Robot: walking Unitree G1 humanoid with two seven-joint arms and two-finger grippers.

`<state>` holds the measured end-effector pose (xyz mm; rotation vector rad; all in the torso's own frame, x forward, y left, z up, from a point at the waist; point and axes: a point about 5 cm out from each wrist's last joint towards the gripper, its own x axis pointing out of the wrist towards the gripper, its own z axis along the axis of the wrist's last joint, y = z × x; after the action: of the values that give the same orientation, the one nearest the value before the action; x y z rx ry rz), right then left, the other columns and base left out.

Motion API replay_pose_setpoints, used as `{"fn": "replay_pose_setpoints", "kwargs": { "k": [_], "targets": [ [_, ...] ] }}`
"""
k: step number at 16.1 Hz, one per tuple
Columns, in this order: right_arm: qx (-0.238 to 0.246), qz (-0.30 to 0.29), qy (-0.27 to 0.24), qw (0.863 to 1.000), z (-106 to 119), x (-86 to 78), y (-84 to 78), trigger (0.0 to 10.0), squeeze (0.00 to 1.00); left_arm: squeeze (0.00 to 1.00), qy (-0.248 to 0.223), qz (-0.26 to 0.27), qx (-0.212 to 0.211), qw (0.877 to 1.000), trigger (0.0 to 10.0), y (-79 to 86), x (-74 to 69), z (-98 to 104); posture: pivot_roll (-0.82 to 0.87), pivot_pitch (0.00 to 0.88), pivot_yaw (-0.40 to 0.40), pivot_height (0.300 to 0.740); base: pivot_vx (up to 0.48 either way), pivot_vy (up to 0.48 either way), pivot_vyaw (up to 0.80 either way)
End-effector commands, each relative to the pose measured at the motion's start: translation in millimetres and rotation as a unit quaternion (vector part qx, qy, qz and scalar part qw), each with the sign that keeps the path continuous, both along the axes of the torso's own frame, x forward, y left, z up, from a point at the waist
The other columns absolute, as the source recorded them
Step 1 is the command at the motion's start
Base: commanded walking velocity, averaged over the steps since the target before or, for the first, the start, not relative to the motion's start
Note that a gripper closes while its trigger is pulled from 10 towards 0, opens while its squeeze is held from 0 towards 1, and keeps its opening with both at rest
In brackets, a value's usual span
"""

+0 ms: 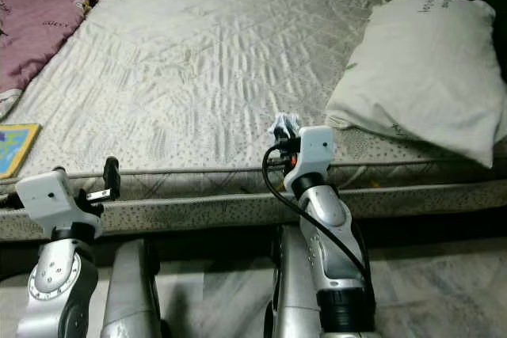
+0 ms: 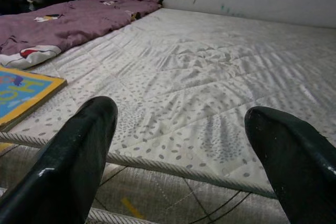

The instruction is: Clean up the room

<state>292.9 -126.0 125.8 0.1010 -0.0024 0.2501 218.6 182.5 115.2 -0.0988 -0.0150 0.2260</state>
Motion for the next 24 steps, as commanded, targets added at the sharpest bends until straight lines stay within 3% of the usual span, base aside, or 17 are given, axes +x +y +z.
{"fn": "replay_pose_setpoints", "kwargs": {
  "k": [1, 6, 9, 14, 18, 21, 24],
  "targets": [
    [0.003, 0.002, -0.004, 1.0, 5, 3.9, 2.8, 10.0, 0.0, 0.0, -0.003, 0.002, -0.002, 1.0, 10.0, 0.9, -0.5, 3, 0.0, 0.0, -0.006, 0.535, 0.0, 0.0, 0.0],
    [0.0, -0.005, -0.005, 1.0, 9, 10.3, -4.1, 10.0, 0.0, 0.0, -0.015, -0.002, -0.023, 1.0, 10.0, 0.0, 2.5, 4, -0.01, 0.0, -0.02, 0.591, 0.0, 0.0, 0.0],
    [0.0, -0.004, -0.007, 1.0, 10, 12.3, -3.7, 10.0, 0.0, 0.0, -0.023, -0.016, 0.014, 1.0, 10.0, -2.7, 4.6, 8, -0.01, 0.0, -0.023, 0.624, 0.0, 0.0, 0.0],
    [0.001, -0.006, -0.007, 1.0, 10, 14.5, -3.5, 10.0, 0.0, 0.0, -0.014, -0.019, 0.017, 1.0, 10.0, -4.1, 7.5, 6, -0.01, 0.0, -0.024, 0.68, 0.0, 0.0, 0.0],
    [-0.003, -0.006, -0.008, 1.0, 9, 12.4, -3.4, 10.0, 0.0, 0.0, -0.015, -0.041, 0.032, 0.999, 10.0, -9.4, 8.6, 7, -0.01, 0.0, -0.024, 0.707, 0.0, 0.0, 0.0],
    [-0.019, -0.007, -0.003, 1.0, 4, 9.8, -1.5, 10.0, 0.0, 0.0, 0.006, -0.011, 0.049, 0.999, 10.0, -4.1, 9.2, 3, -0.01, 0.0, -0.026, 0.712, 0.0, 0.0, 0.0],
    [-0.013, -0.007, -0.004, 1.0, 3, 9.3, -1.8, 10.0, 0.0, 0.0, 0.002, -0.02, 0.046, 0.999, 10.0, -5.7, 9.6, 4, 0.0, 0.0, -0.024, 0.716, 0.0, 0.0, 0.0]
  ]
}}
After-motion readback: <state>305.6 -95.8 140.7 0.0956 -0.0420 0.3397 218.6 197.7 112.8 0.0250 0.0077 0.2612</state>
